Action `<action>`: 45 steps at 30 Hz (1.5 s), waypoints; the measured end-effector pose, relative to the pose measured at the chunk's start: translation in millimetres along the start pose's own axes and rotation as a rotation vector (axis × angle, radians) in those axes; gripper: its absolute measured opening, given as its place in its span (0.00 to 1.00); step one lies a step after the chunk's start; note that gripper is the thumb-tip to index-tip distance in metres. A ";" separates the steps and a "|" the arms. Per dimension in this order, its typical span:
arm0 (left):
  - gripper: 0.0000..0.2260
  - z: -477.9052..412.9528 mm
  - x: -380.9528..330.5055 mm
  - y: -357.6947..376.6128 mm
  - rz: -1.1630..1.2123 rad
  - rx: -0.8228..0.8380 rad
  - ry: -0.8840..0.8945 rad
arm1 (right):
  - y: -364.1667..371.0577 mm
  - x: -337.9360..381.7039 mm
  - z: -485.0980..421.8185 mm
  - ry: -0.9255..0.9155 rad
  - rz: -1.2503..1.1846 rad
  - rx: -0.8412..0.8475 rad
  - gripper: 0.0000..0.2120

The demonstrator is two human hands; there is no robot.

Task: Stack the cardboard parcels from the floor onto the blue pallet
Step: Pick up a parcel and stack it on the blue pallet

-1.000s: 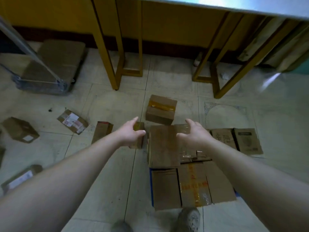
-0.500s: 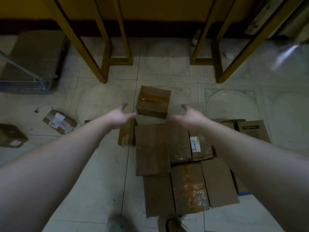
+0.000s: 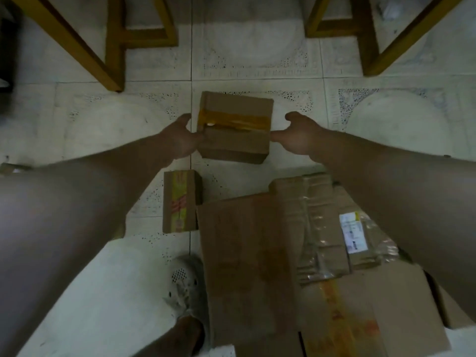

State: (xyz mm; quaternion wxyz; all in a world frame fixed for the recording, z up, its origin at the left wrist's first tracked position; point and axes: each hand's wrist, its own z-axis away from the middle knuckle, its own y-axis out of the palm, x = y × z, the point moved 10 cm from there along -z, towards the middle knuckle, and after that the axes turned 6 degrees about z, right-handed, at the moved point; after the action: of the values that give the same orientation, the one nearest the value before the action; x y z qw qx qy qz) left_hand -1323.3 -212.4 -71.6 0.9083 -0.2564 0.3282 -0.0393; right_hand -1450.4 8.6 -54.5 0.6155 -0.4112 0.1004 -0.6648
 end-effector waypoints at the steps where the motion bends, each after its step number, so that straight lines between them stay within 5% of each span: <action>1: 0.36 -18.4 8.4 2.2 -0.001 -0.008 -0.002 | 9.6 -1.0 -16.4 0.011 -0.003 0.000 0.39; 8: 0.42 -111.0 53.9 33.7 0.165 -0.031 -0.050 | 77.8 -18.3 -99.0 0.174 -0.042 0.193 0.31; 11: 0.36 -121.9 60.7 57.6 0.273 0.024 -0.089 | 95.7 -23.6 -108.0 0.242 -0.134 0.258 0.26; 16: 0.21 -103.1 58.8 37.3 0.403 -0.035 -0.068 | 80.9 -11.3 -96.4 0.236 -0.360 0.128 0.35; 18: 0.22 -79.1 51.7 18.9 0.469 -0.062 -0.074 | 66.5 0.3 -76.4 0.210 -0.382 0.060 0.36; 26: 0.28 87.2 -41.6 -88.6 0.509 -0.253 0.027 | -41.0 71.5 77.8 0.075 -0.391 -0.121 0.26; 32: 0.32 271.9 -123.1 -133.9 0.545 -0.300 0.103 | -142.8 113.7 235.4 -0.055 -0.357 -0.154 0.38; 45: 0.29 584.9 -205.6 -152.6 0.672 -0.375 0.223 | -262.7 118.4 531.0 -0.252 -0.361 -0.248 0.36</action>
State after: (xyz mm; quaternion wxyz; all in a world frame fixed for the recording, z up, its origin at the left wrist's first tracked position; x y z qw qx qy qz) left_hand -1108.7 -37.8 503.8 0.7668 -0.2901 0.4920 0.2929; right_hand -1276.4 158.3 504.4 0.4394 -0.5743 0.0285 -0.6901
